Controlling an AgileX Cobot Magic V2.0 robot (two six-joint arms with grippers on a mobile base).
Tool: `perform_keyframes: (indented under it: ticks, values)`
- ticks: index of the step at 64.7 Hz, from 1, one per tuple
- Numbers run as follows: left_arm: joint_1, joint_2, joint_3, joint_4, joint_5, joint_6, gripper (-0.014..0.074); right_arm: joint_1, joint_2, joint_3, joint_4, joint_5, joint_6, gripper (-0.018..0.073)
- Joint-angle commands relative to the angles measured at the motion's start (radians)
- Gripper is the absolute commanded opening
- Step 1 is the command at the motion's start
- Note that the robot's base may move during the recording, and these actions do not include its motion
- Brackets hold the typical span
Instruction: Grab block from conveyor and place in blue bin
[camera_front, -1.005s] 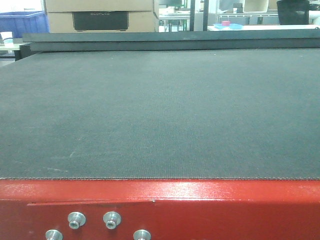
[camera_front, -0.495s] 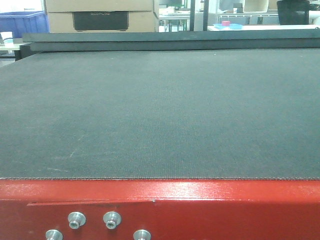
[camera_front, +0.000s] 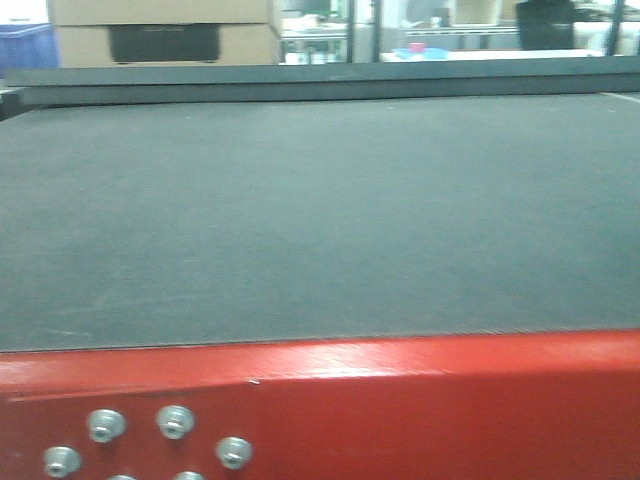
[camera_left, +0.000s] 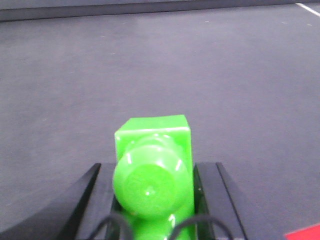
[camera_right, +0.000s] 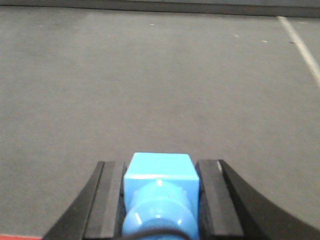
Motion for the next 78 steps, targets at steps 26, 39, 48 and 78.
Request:
perform_keyframes:
  ticks: [26, 39, 48, 78]
  values:
    - [-0.007, -0.007, -0.01, -0.005, -0.018, 0.0, -0.0111, 0.002, -0.004, -0.009, -0.012, -0.018, -0.007, -0.0154]
    - [-0.007, -0.007, -0.01, -0.005, -0.018, 0.0, -0.0111, 0.002, -0.004, -0.009, -0.012, -0.018, -0.007, -0.0154]
    - [-0.007, -0.007, -0.01, -0.005, -0.018, 0.0, -0.0111, 0.002, -0.004, -0.009, -0.012, -0.018, -0.007, -0.0154]
    - [-0.007, -0.007, -0.01, -0.005, -0.018, 0.0, -0.0111, 0.002, -0.004, -0.009, -0.012, -0.018, -0.007, -0.0154]
